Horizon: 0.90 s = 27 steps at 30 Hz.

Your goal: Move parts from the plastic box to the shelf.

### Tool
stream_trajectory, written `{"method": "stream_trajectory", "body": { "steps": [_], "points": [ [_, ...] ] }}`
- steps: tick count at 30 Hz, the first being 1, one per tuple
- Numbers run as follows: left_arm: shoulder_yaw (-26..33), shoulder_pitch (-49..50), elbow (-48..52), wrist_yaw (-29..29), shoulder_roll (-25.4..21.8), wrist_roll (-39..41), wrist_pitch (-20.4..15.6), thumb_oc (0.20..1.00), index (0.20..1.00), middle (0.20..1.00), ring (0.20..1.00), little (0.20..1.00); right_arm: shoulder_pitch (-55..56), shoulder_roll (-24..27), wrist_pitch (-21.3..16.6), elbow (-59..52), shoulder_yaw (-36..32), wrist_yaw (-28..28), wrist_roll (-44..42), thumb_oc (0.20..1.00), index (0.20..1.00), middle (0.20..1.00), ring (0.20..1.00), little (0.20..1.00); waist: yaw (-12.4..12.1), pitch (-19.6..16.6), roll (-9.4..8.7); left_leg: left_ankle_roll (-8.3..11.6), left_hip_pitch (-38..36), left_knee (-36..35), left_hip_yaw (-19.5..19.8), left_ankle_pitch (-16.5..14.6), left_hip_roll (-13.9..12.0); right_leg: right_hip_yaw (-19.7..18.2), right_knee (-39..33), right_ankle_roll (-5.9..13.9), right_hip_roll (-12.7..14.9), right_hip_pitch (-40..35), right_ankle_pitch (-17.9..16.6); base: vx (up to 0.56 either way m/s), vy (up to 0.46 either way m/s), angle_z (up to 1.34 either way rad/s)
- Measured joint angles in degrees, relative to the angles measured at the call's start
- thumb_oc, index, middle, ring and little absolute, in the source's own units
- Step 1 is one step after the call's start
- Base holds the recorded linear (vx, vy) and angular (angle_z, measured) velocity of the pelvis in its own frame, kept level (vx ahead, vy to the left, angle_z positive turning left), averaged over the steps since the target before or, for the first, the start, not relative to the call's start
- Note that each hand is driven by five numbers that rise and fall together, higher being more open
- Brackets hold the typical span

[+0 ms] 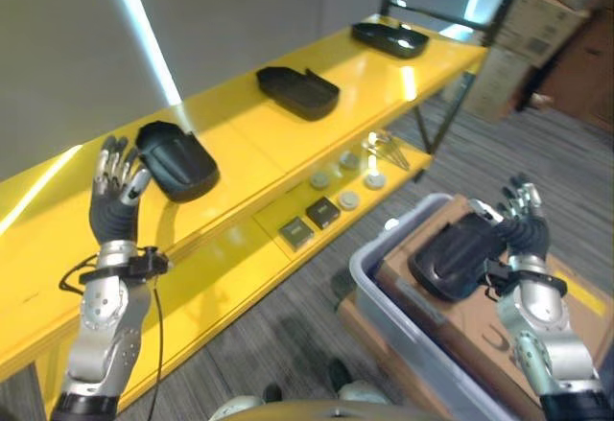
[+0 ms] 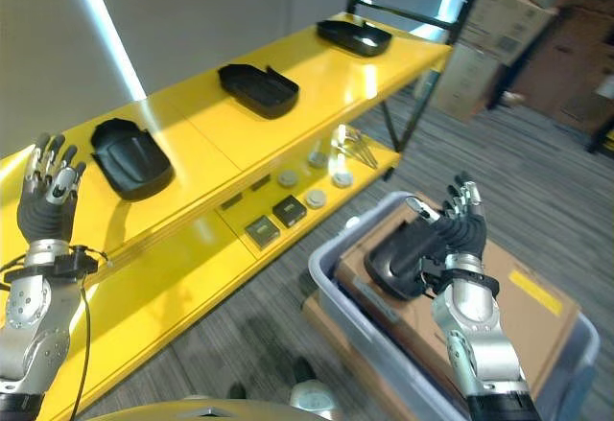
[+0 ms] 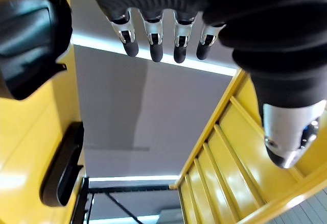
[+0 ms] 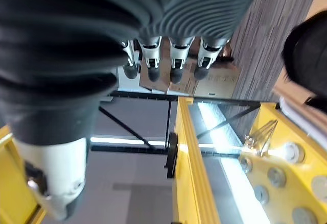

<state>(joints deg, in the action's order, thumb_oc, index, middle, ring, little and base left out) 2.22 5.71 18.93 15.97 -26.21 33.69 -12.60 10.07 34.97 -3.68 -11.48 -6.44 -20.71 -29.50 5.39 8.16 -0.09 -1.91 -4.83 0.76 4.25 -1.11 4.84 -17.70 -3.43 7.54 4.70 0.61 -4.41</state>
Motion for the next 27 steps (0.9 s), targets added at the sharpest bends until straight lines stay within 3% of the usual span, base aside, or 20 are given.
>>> {"method": "stream_trajectory", "body": {
  "steps": [2,6,7,8,9,11,13,14,16,18,21,25,27],
  "points": [
    [-0.2,-0.6,-0.1,0.0,-0.6,0.1,0.0,1.000,1.000,1.000,1.000,1.000,1.3,-1.9,0.0,-1.1,-0.8,0.3,0.1,1.000,1.000,1.000,1.000,1.000,0.4,0.7,-1.07,-0.43,-0.3,0.3,-3.4,0.0,0.6,0.3,-0.3,0.85,1.4,1.5,0.6,-0.14,0.091,-0.93],
    [0.0,-1.1,-2.8,0.4,-1.3,0.0,-0.1,1.000,1.000,1.000,1.000,1.000,3.0,-3.5,0.1,-1.2,-0.8,1.8,0.1,1.000,1.000,1.000,1.000,1.000,1.7,3.2,-0.95,-1.24,-1.4,0.2,-12.3,0.1,-1.0,9.4,1.0,1.99,3.9,3.6,2.4,-0.15,-0.022,-1.11],
    [0.3,-0.6,-2.5,0.4,-1.8,0.0,-0.2,1.000,1.000,1.000,1.000,1.000,3.7,-3.5,0.0,-1.2,-0.8,2.0,0.1,1.000,1.000,1.000,1.000,1.000,1.5,3.5,-1.47,-1.38,-1.5,0.4,-14.0,-0.1,-1.1,12.5,1.6,1.97,4.3,3.7,2.7,-0.13,-0.098,-0.88],
    [1.0,0.6,-1.9,0.5,-2.1,-0.1,-0.3,1.000,1.000,1.000,1.000,1.000,3.5,-3.5,0.0,-1.0,-0.4,2.6,0.0,1.000,1.000,1.000,1.000,1.000,0.6,4.0,-1.44,-0.89,-1.8,0.4,-17.7,-0.4,-2.4,17.2,1.3,0.52,4.8,4.1,3.7,-0.14,-0.108,-2.17],
    [2.4,2.8,-2.0,0.9,-1.7,-0.1,-0.9,1.000,1.000,1.000,1.000,1.000,1.9,-3.6,0.1,-0.9,-0.2,3.3,0.0,1.000,1.000,1.000,1.000,1.000,-3.5,6.1,0.17,-0.13,-3.6,1.0,-23.8,-1.3,-5.6,28.1,4.9,0.63,6.1,6.1,3.6,-0.17,-0.194,-2.02],
    [2.5,2.8,-2.1,0.9,-1.8,-0.1,-1.0,1.000,1.000,1.000,1.000,1.000,1.1,-3.5,-0.1,-0.9,0.3,3.1,0.1,1.000,1.000,1.000,1.000,1.000,-4.7,6.5,0.03,0.84,-4.8,1.0,-25.7,-2.4,-7.1,32.5,8.0,1.58,9.2,4.7,3.7,-0.12,-0.184,-1.32],
    [2.7,2.1,-2.0,0.7,-2.5,0.6,-1.0,1.000,1.000,1.000,1.000,1.000,0.0,-3.5,-0.1,-1.0,1.4,2.2,0.2,1.000,1.000,1.000,1.000,1.000,-5.4,6.5,-0.81,2.46,-5.4,1.7,-26.8,-2.6,-8.2,32.5,12.0,1.79,11.5,2.8,4.0,-0.03,-0.232,-0.54],
    [3.1,0.9,-1.5,0.3,-4.6,1.4,-1.0,1.000,1.000,1.000,1.000,1.000,-1.2,-4.0,-0.1,-1.1,1.9,1.3,0.5,1.000,1.000,1.000,1.000,1.000,-6.6,6.4,-3.46,5.44,-5.1,3.6,-25.0,-3.7,-7.7,31.9,10.8,1.96,12.1,0.2,-0.6,0.02,-0.330,-0.51],
    [2.8,-0.1,-1.5,0.4,-3.8,2.2,-0.6,1.000,1.000,1.000,1.000,1.000,-2.9,-4.0,0.1,-1.2,1.8,0.6,0.7,1.000,1.000,1.000,1.000,1.000,-6.7,6.1,-0.44,6.23,-4.1,4.0,-21.0,-3.4,-10.6,32.3,7.1,0.29,7.6,-0.4,-1.4,0.07,-0.388,-0.53],
    [2.9,-1.4,-1.5,1.1,-2.8,2.3,-0.3,1.000,1.000,1.000,1.000,1.000,-3.3,-3.5,0.1,-0.3,1.7,0.6,0.7,1.000,1.000,1.000,1.000,1.000,-5.9,5.9,0.93,7.85,-4.2,3.5,-20.6,-2.6,-13.2,34.8,5.8,-0.31,5.6,-0.4,-1.6,0.11,-0.403,-0.35],
    [3.7,-2.5,-1.5,1.2,-0.3,3.3,0.2,1.000,1.000,1.000,1.000,1.000,-1.0,-3.4,0.1,-0.1,0.6,0.9,0.7,1.000,1.000,1.000,1.000,1.000,-4.1,5.6,1.31,9.40,-4.5,3.2,-21.5,-1.8,-16.7,34.6,4.7,-2.21,1.5,-0.8,-1.7,0.14,-0.328,-0.22],
    [4.3,-1.4,-1.5,1.2,2.8,3.4,0.2,1.000,1.000,1.000,1.000,1.000,4.0,-3.5,0.1,-0.9,-4.8,2.1,0.7,1.000,1.000,1.000,1.000,1.000,-2.7,5.3,0.89,8.83,-5.3,4.3,-21.3,-0.7,-19.2,34.1,4.9,-4.64,-1.5,-1.4,-0.3,0.17,-0.410,-0.21],
    [4.3,-1.3,-1.8,1.8,2.8,3.2,0.1,1.000,1.000,1.000,1.000,1.000,3.6,-3.9,0.1,0.5,-4.4,3.8,0.7,1.000,1.000,1.000,1.000,1.000,-3.5,4.9,-0.69,8.02,-3.8,10.0,-21.1,0.1,-20.1,33.2,5.6,-5.69,-1.3,-1.6,1.1,0.09,-0.290,-0.27]
  ]
}}
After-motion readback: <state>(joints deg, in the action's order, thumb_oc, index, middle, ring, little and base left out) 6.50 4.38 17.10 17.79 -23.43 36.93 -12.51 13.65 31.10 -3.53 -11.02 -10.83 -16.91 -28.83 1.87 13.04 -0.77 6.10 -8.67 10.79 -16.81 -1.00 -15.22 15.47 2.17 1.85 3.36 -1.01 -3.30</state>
